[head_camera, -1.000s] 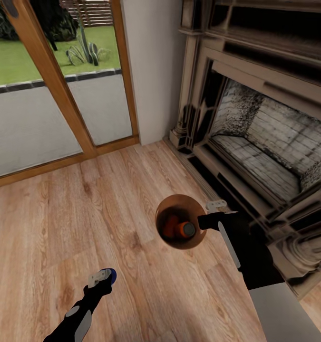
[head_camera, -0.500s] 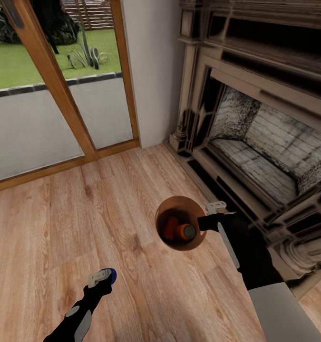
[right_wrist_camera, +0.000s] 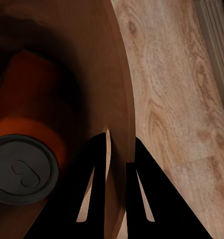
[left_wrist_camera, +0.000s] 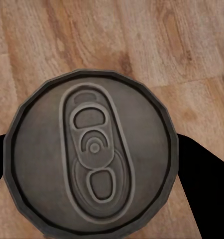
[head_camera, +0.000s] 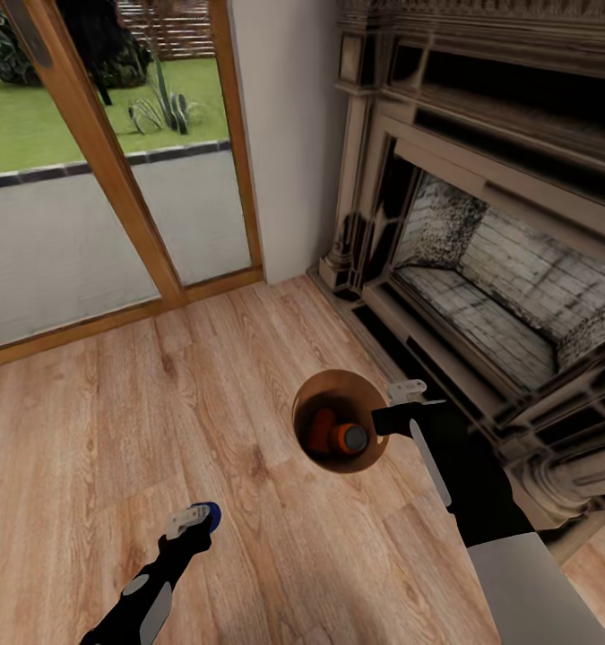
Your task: Put the three can of soda from the living room inside the tash can in the kitchen.
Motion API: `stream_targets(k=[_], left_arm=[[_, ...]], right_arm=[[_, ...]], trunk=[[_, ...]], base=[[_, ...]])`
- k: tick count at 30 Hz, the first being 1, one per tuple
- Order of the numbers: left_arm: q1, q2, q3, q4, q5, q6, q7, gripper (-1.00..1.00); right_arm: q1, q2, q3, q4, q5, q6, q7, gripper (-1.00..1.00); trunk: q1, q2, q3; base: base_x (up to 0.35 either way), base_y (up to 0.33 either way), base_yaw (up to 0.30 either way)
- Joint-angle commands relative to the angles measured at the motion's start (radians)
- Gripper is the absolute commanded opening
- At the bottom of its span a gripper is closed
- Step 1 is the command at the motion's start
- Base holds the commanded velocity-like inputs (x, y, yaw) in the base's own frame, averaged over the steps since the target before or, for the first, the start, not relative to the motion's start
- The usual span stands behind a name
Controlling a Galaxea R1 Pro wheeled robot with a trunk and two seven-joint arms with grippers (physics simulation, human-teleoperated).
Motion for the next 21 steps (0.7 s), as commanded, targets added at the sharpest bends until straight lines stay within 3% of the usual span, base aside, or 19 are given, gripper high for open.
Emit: stream_targets(k=[1,11,15,19,20,21], left_arm=[[0.0,0.0,0.0,-0.004,0.0,0.0,-0.001,-1.0],[0.0,0.0,0.001,-0.018,0.001,0.0,-0.011,-1.0],[0.0,0.003,0.005,-0.066,0.001,0.005,-0.083,-1.0],[0.0,0.031,0.008,-0.122,0.002,0.075,-0.22,-1.0],[0.0,0.057,0.011,-0.152,0.004,0.16,-0.325,-1.0],[0.0,0.089,0.014,-0.213,0.006,0.289,-0.462,-1.0]], right_arm=[[0.0,0.0,-0.001,-0.001,-0.023,0.0,0.013,-1.0],[0.0,0.001,-0.001,0.022,-0.023,-0.001,0.013,-1.0],[0.0,0.0,-0.001,0.029,-0.023,-0.001,0.013,-1.0],[0.0,0.001,-0.001,0.064,-0.021,-0.007,0.012,-1.0],[0.0,0.002,0.0,0.092,-0.019,-0.028,0.012,-1.0],[0.0,0.003,0.0,0.121,-0.018,-0.056,0.012,-1.0]], trunk=[[-0.004,0.007,0.003],[-0.038,0.07,0.032],[-0.038,0.07,0.032],[-0.038,0.07,0.032],[-0.038,0.07,0.032],[-0.038,0.07,0.032]], base=[[0.0,0.0,0.0],[0.0,0.0,0.0],[0.0,0.0,0.0],[0.0,0.0,0.0],[0.0,0.0,0.0],[0.0,0.0,0.0]])
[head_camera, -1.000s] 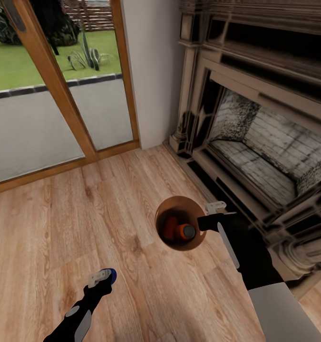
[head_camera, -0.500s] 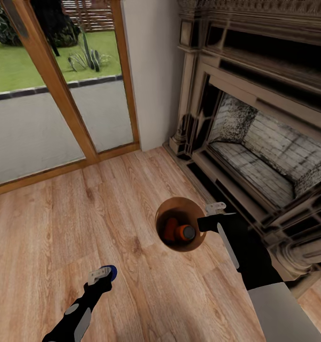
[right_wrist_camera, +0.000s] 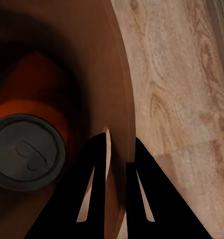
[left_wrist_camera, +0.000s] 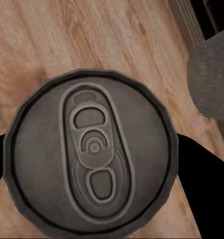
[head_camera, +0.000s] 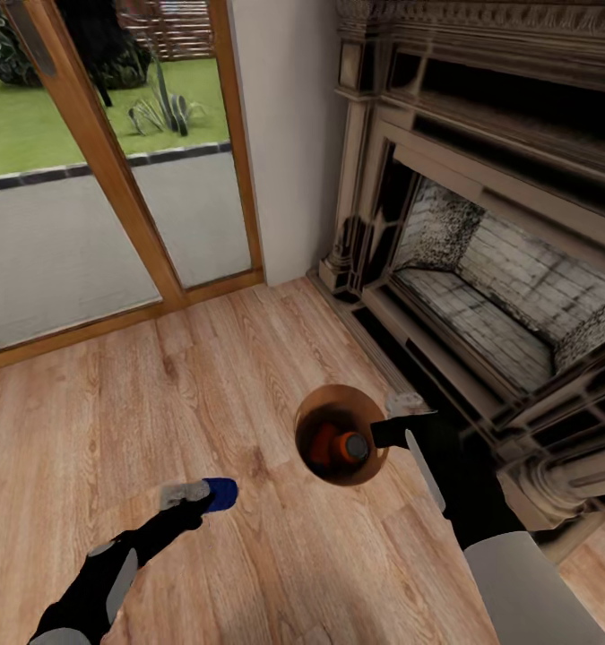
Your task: Put the three can of soda from the living room inside the tash can in the kitchen.
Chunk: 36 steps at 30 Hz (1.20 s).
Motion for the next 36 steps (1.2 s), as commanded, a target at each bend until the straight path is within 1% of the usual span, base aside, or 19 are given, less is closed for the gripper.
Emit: stream_targets(k=[1,2,3,4,5,7,9,12,13,15,16,19,23,25,26,27,28,33,36], left_arm=[[0.001,0.007,0.001,-0.02,-0.004,0.034,-0.036,-1.0],[0.001,0.013,0.002,-0.039,-0.003,0.061,-0.063,-1.0],[0.001,0.025,0.004,-0.075,-0.003,0.107,-0.115,-1.0],[0.001,0.03,0.005,-0.092,-0.003,0.127,-0.139,-1.0],[0.001,0.043,0.008,-0.135,-0.002,0.182,-0.209,-1.0],[0.001,0.048,0.01,-0.159,-0.003,0.219,-0.252,-1.0],[0.001,0.053,0.011,-0.204,-0.002,0.295,-0.331,-1.0],[0.001,0.055,0.012,-0.252,-0.003,0.361,-0.407,-1.0],[0.001,0.056,0.012,-0.284,-0.003,0.407,-0.456,-1.0],[0.001,0.056,0.012,-0.302,-0.003,0.436,-0.482,-1.0],[0.001,0.056,0.012,-0.317,-0.002,0.457,-0.506,-1.0],[0.001,0.057,0.011,-0.336,-0.001,0.484,-0.564,-1.0],[0.001,0.057,0.009,-0.343,0.0,0.496,-0.599,-1.0],[0.001,0.057,0.009,-0.349,0.005,0.515,-0.608,-1.0],[0.001,0.057,0.009,-0.364,0.018,0.535,-0.612,-1.0],[0.001,0.057,0.009,-0.394,0.044,0.564,-0.615,-1.0],[0.001,0.057,0.009,-0.403,0.052,0.573,-0.616,-1.0],[0.001,0.057,0.01,-0.438,0.077,0.608,-0.618,-1.0],[0.001,0.058,0.011,-0.453,0.083,0.618,-0.62,-1.0]], right_arm=[[-0.001,0.0,-0.001,0.003,-0.021,-0.005,0.013,-1.0],[-0.001,0.001,-0.001,0.011,-0.021,-0.008,0.013,-1.0],[-0.001,0.001,0.0,0.027,-0.021,-0.015,0.013,-1.0],[-0.001,0.002,0.001,0.036,-0.021,-0.019,0.013,-1.0],[-0.001,0.003,0.001,0.062,-0.021,-0.038,0.013,-1.0],[-0.001,0.003,0.002,0.076,-0.021,-0.054,0.013,-1.0],[-0.001,0.004,0.002,0.095,-0.02,-0.073,0.013,-1.0],[-0.001,0.004,0.002,0.104,-0.02,-0.081,0.013,-1.0],[-0.001,0.004,0.002,0.107,-0.02,-0.084,0.013,-1.0],[-0.001,0.004,0.002,0.11,-0.02,-0.085,0.013,-1.0],[-0.001,0.005,0.002,0.111,-0.02,-0.086,0.013,-1.0],[-0.001,0.006,0.002,0.115,-0.02,-0.087,0.013,-1.0],[-0.001,0.014,0.01,0.138,-0.02,-0.09,0.013,-1.0],[-0.001,0.016,0.024,0.165,-0.019,-0.111,0.012,-1.0],[-0.001,0.017,0.031,0.184,-0.019,-0.137,0.011,-1.0],[-0.002,0.019,0.037,0.215,-0.019,-0.171,0.011,-1.0],[-0.002,0.019,0.038,0.225,-0.019,-0.179,0.01,-1.0],[-0.006,0.02,0.043,0.272,-0.019,-0.203,0.01,-1.0],[-0.013,0.029,0.044,0.326,-0.019,-0.23,0.009,-1.0]], trunk=[[0.0,0.0,0.0],[0.0,0.0,0.0],[0.0,0.0,0.0],[0.0,0.0,0.0],[0.0,0.0,0.0],[0.0,0.0,0.0],[0.0,0.0,0.0],[0.0,0.0,0.0],[0.0,0.0,0.0],[0.0,0.0,0.0],[0.0,0.0,0.0],[0.0,0.0,0.0],[0.0,0.0,0.0],[0.0,0.0,0.0],[0.0,0.0,0.0],[0.0,0.0,0.0],[0.0,0.0,0.0],[0.0,0.0,0.0],[0.0,0.0,0.0]], base=[[0.0,0.0,0.0],[0.0,0.0,0.0],[0.0,0.0,0.0],[0.0,0.0,0.0],[0.0,0.0,0.0],[0.0,0.0,0.0],[0.0,0.0,0.0],[0.0,0.0,0.0],[0.0,0.0,0.0],[0.0,0.0,0.0],[0.0,0.0,0.0],[0.0,0.0,0.0],[0.0,0.0,0.0],[0.0,0.0,0.0],[0.0,0.0,0.0],[0.0,0.0,0.0],[0.0,0.0,0.0],[0.0,0.0,0.0],[0.0,0.0,0.0]])
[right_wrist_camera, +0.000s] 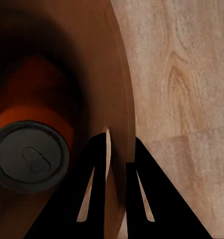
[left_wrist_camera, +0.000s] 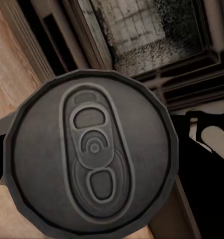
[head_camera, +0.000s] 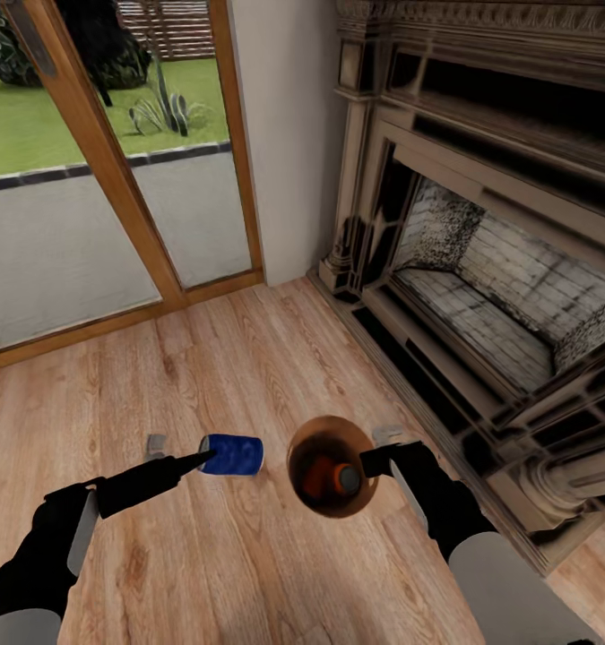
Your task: Put the three can of soda from the living room inside the tash can in the kitchen.
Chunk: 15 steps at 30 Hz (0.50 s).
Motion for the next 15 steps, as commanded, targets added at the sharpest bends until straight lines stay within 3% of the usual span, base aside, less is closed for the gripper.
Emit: stream_targets(k=[1,9,15], left_arm=[[0.0,0.001,0.0,-0.003,0.001,0.002,0.0,-1.0],[0.0,0.002,-0.001,-0.009,0.004,0.006,-0.015,-1.0],[0.0,0.0,-0.003,-0.01,0.004,0.066,-0.062,-1.0]], right_arm=[[-0.008,0.005,-0.001,0.029,-0.023,-0.017,0.014,-1.0],[-0.059,0.02,-0.001,0.176,-0.023,-0.06,0.014,-1.0],[-0.062,0.021,-0.001,0.187,-0.022,-0.062,0.014,-1.0]], trunk=[[0.0,0.0,0.0],[0.0,0.0,0.0],[0.0,0.0,0.0]], base=[[0.0,0.0,0.0],[0.0,0.0,0.0],[0.0,0.0,0.0]])
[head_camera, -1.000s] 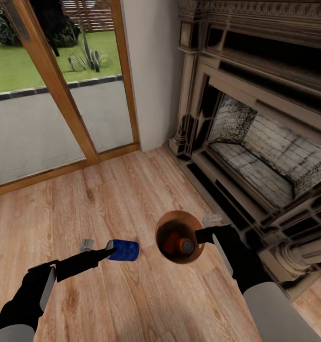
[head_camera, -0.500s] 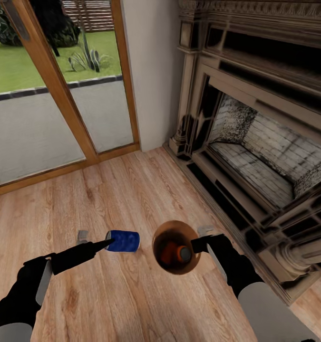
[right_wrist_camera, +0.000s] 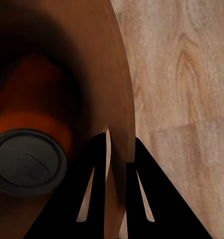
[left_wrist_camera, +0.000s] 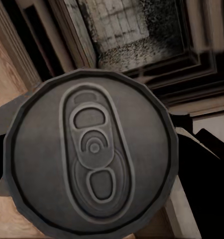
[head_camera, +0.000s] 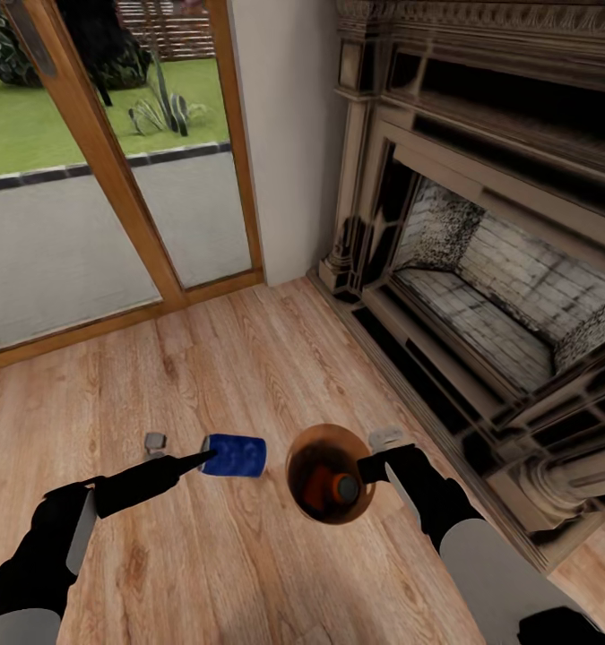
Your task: Put the three can of soda from the living room inside the tash can in the kitchen.
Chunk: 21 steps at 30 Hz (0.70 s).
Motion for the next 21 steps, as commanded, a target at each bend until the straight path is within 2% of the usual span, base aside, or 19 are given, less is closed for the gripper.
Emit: stream_targets(k=[1,9,16,21], left_arm=[[0.0,-0.001,-0.002,0.0,0.0,0.013,-0.014,-1.0],[0.0,-0.011,-0.006,0.0,0.001,0.028,-0.034,-1.0],[0.0,-0.04,-0.007,0.0,0.001,0.03,-0.036,-1.0],[0.0,-0.07,-0.01,-0.001,0.001,0.03,-0.036,-1.0]], right_arm=[[-0.001,0.001,-0.003,0.001,-0.016,0.0,0.014,-1.0],[-0.001,0.01,-0.003,0.009,-0.016,-0.001,0.013,-1.0],[-0.001,0.014,-0.003,0.02,-0.016,-0.001,0.013,-1.0],[-0.001,0.014,-0.003,0.021,-0.016,-0.002,0.012,-1.0]], trunk=[[0.0,0.0,0.0],[0.0,0.0,0.0],[0.0,0.0,0.0],[0.0,0.0,0.0]], base=[[0.0,0.0,0.0],[0.0,0.0,0.0],[0.0,0.0,0.0],[0.0,0.0,0.0]])
